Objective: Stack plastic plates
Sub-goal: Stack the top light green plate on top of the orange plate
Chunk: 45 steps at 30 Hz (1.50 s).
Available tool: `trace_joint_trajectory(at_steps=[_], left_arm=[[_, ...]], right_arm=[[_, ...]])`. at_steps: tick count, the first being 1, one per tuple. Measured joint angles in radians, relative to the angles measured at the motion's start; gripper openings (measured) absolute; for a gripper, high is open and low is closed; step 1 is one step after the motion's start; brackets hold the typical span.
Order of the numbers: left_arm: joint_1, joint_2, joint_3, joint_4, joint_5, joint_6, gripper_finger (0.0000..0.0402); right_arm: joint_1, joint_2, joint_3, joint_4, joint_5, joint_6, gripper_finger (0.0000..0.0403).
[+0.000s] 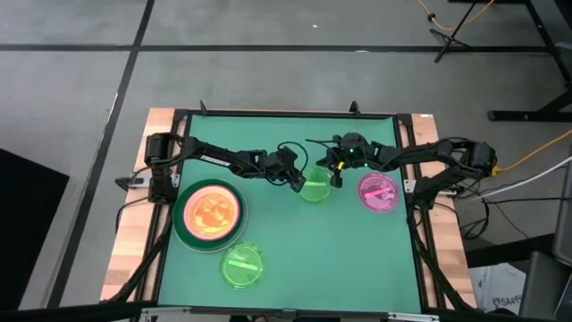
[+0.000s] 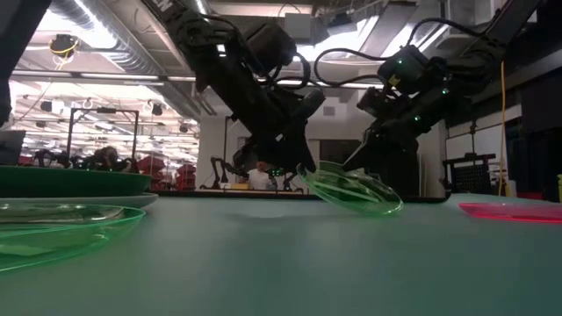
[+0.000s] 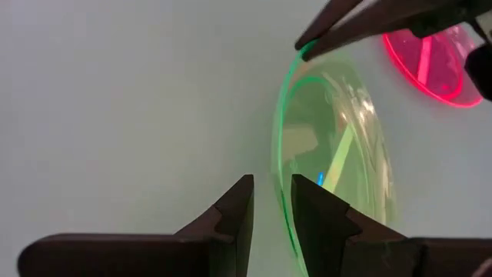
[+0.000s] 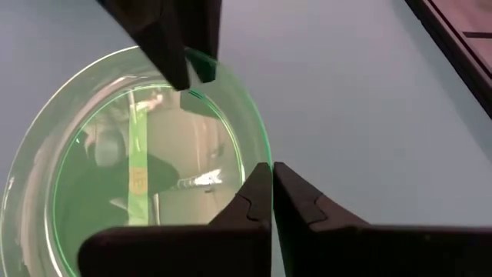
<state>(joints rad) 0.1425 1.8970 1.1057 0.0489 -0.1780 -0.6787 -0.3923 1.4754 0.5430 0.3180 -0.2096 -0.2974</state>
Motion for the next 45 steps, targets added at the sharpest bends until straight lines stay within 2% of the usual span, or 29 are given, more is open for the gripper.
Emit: trace_joint_trajectory(at_steps=[10, 21, 26, 29, 33, 38, 45], left_arm=[[0.000, 0.013, 0.001, 0.008, 0.013, 0.000, 0.0079], [0.000, 0.013, 0.001, 0.007, 0.012, -0.001, 0.0011], [0.001, 0.013, 0.001, 0.007, 0.010, -0.001, 0.0004], [0.001, 0.013, 0.001, 0.008, 0.010, 0.000, 0.0004], [0.000, 0.013, 0.001, 0.009, 0.014, 0.022, 0.0002], [0.009, 0.012, 0.001, 0.008, 0.087, 0.033, 0.0002], [0.036, -0.009, 0.001, 0.008, 0.265, 0.085, 0.0001]], right_arm=[[0.000, 0.000, 0.000, 0.002, 0.000, 0.000, 0.0000], [0.000, 0.000, 0.000, 0.001, 0.000, 0.002, 0.0000], [0.000, 0.000, 0.000, 0.002, 0.016, 0.003, 0.0001], [0.000, 0.000, 0.000, 0.003, 0.016, 0.004, 0.0014], [0.000, 0.000, 0.000, 0.003, 0.016, 0.005, 0.0051], [0.000, -0.009, 0.000, -0.004, -0.002, 0.005, 0.0091], [0.000, -0.069, 0.000, -0.005, -0.073, -0.013, 0.0097]])
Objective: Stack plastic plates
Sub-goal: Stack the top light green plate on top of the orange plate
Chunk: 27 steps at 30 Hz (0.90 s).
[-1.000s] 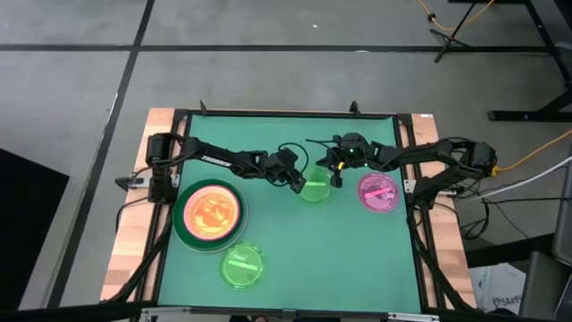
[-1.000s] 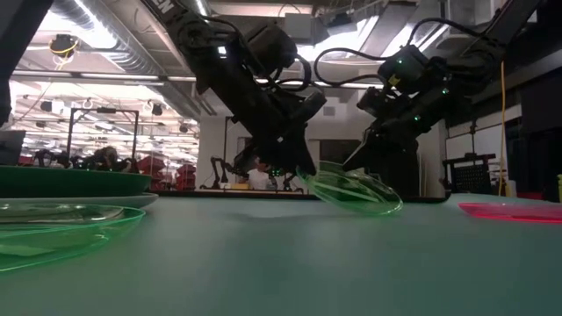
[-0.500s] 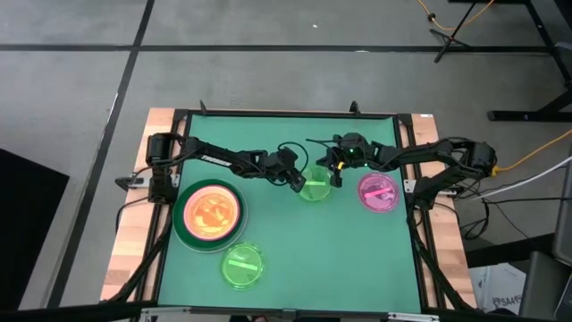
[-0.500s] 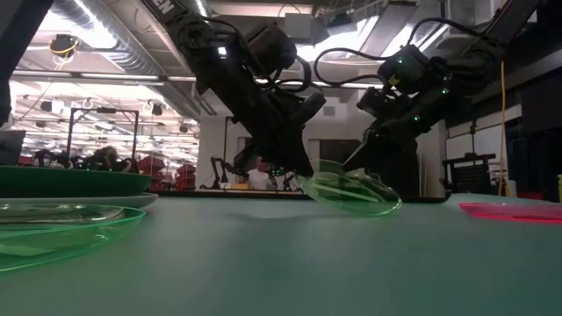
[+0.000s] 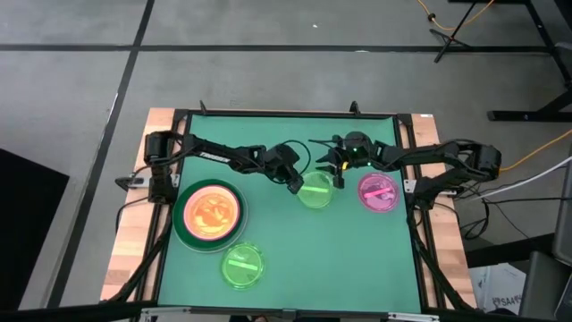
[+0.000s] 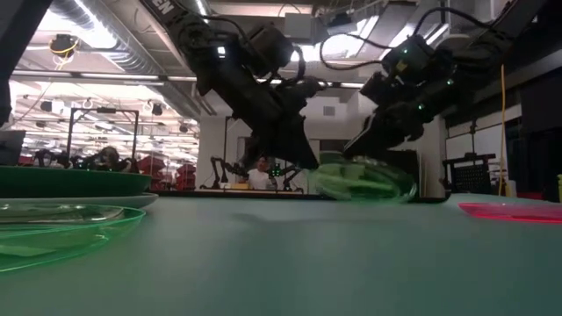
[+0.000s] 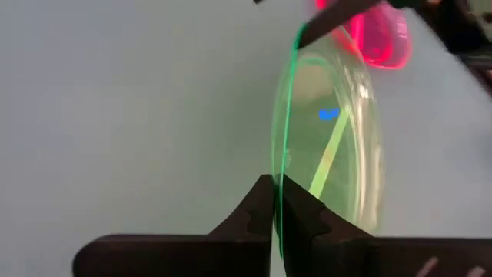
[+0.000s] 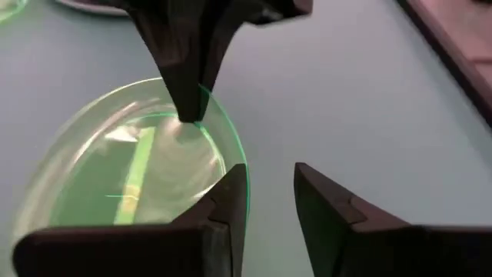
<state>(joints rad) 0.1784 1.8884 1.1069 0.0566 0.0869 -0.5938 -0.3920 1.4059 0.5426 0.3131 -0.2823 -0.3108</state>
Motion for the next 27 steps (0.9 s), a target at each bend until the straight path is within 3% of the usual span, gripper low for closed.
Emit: trace_joint_trajectory(at_steps=[9, 27], left_arm=[[0.056, -0.087, 0.000, -0.028, 0.194, 0.083, 0.0001], [0.097, -0.136, 0.000, -0.083, 0.176, 0.081, 0.0001]], right_arm=[[0.000, -0.110, 0.000, 0.005, -0.011, -0.064, 0.0095], [-0.002, -0.243, 0.001, 0.043, 0.008, -0.063, 0.0095]])
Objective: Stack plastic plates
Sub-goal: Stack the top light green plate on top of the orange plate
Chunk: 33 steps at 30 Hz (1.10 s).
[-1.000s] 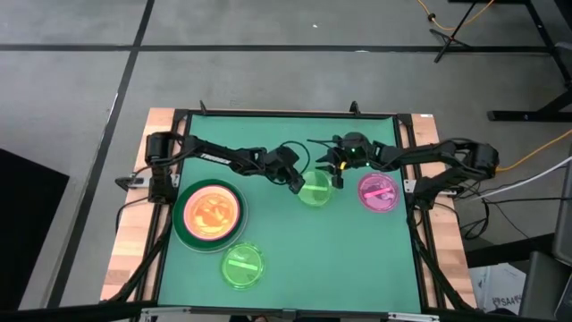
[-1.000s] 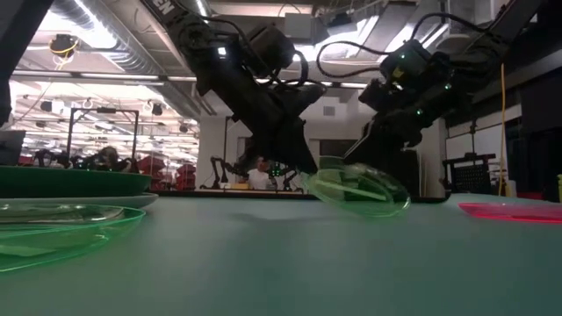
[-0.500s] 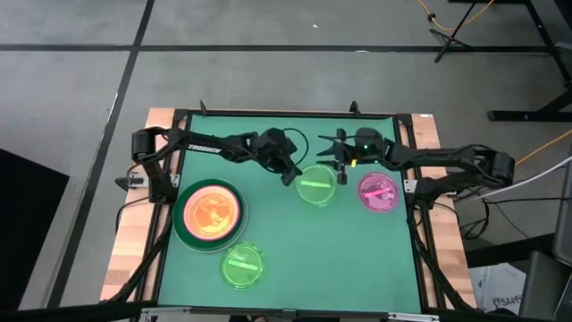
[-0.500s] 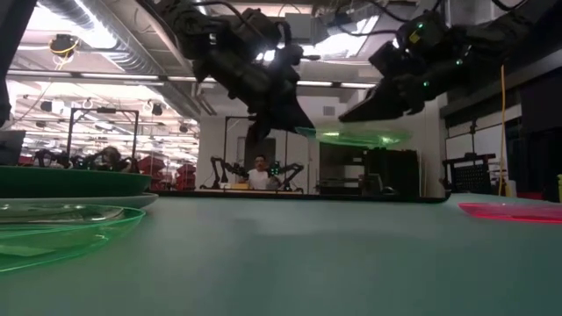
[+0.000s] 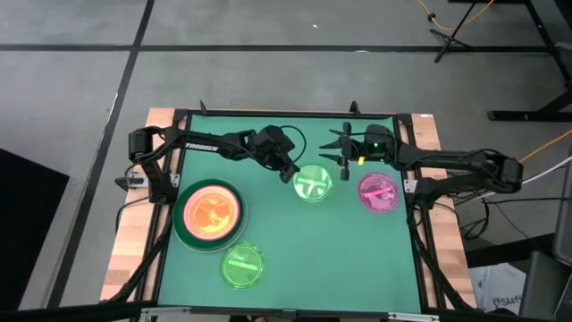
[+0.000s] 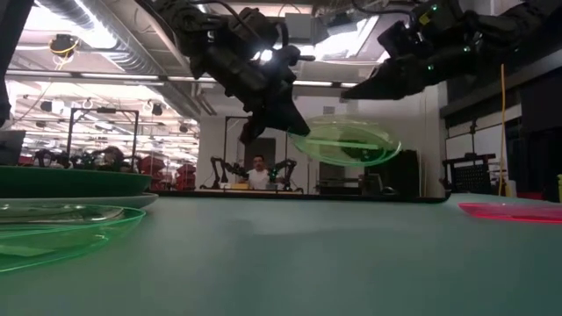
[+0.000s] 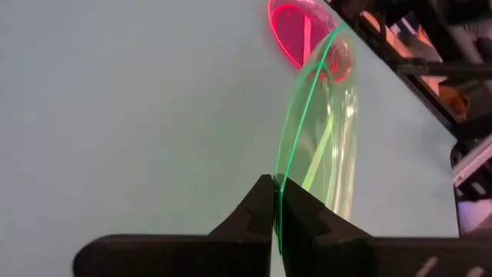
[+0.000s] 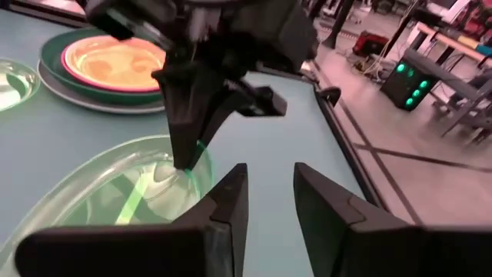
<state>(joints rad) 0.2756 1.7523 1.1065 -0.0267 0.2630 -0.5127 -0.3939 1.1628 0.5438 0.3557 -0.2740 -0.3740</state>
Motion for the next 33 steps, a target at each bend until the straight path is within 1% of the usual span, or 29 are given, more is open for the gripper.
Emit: trace_joint_trajectory(at_steps=[4, 8, 12, 14, 18, 24, 29, 33], left_arm=[[0.000, 0.000, 0.000, -0.027, 0.058, 0.051, 0.0001], [0.015, -0.039, 0.000, -0.099, 0.140, 0.108, 0.0001], [0.036, -0.110, 0.000, -0.273, 0.182, 0.191, 0.0001], [0.047, -0.161, 0.000, -0.402, 0.182, 0.236, 0.0001], [0.054, -0.254, 0.000, -0.605, 0.183, 0.316, 0.0001], [0.049, -0.370, 0.000, -0.841, 0.176, 0.367, 0.0001], [0.043, -0.405, 0.000, -1.046, 0.165, 0.377, 0.0001], [0.036, -0.407, 0.000, -1.188, 0.157, 0.454, 0.0001]], right_arm=[[0.000, -0.016, 0.000, 0.001, 0.002, -0.001, 0.0095], [0.000, -0.017, 0.000, 0.000, 0.002, -0.001, 0.0095], [0.000, -0.017, 0.000, -0.006, 0.001, -0.001, 0.0095], [0.000, -0.017, -0.001, -0.008, 0.002, -0.001, 0.0095], [0.001, -0.017, -0.001, -0.009, 0.003, -0.002, 0.0095], [0.001, -0.016, -0.001, -0.017, 0.022, -0.002, 0.0095], [0.001, -0.016, -0.001, -0.018, 0.022, -0.002, 0.0095], [0.001, -0.016, -0.001, -0.021, 0.023, -0.002, 0.0095]])
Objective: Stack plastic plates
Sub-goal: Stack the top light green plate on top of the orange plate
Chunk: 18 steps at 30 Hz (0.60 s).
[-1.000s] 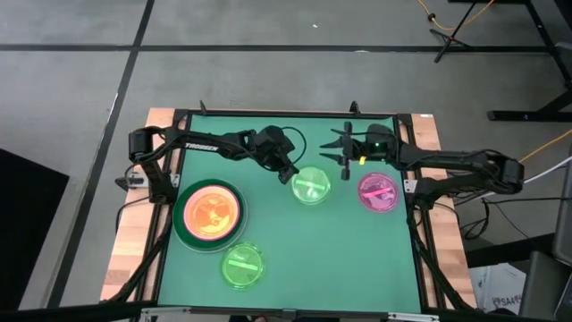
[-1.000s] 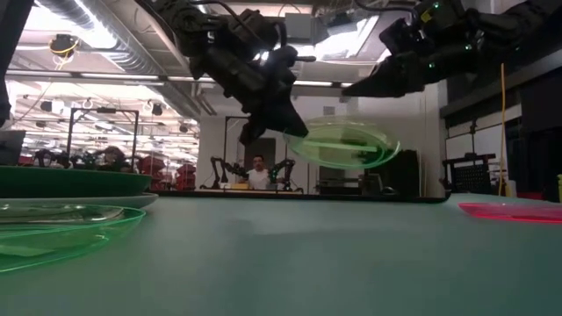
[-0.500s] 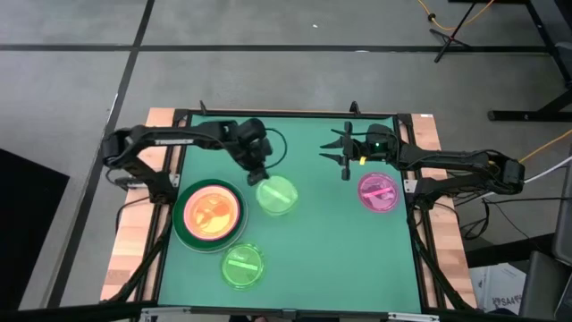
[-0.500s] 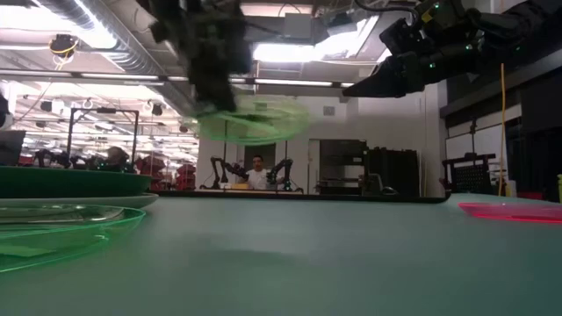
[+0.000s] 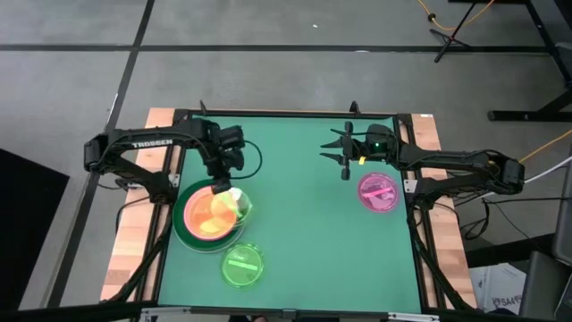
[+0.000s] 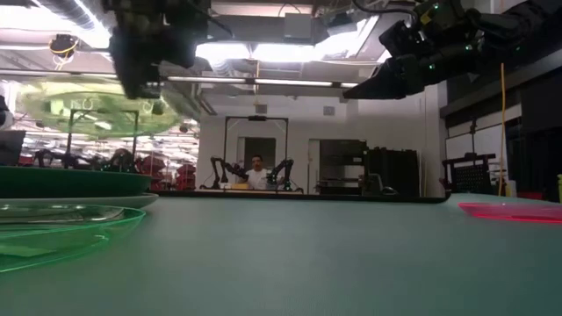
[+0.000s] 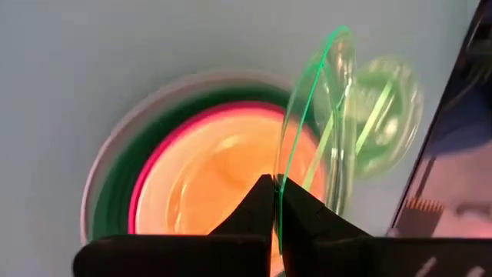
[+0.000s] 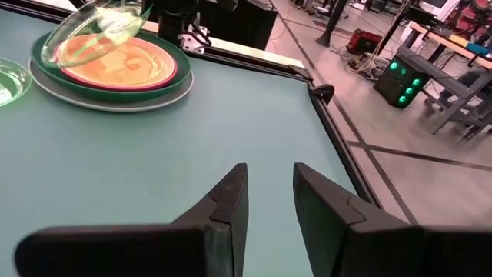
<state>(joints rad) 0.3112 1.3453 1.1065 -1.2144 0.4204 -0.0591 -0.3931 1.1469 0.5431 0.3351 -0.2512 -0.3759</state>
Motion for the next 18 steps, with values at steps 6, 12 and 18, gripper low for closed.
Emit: trace_joint_trajectory(at_steps=[6, 12, 18], left_arm=[[-0.031, 0.000, 0.000, -0.068, -0.048, 0.077, 0.0001], [-0.070, 0.000, -0.021, -0.083, -0.075, 0.098, 0.0001], [-0.096, 0.000, -0.132, -0.063, -0.078, 0.098, 0.0001]], right_arm=[[0.000, 0.000, 0.000, -0.002, 0.000, 0.000, 0.0095], [0.000, 0.000, 0.000, -0.002, 0.000, 0.000, 0.0095], [0.000, 0.000, 0.000, -0.002, 0.000, 0.000, 0.0095]])
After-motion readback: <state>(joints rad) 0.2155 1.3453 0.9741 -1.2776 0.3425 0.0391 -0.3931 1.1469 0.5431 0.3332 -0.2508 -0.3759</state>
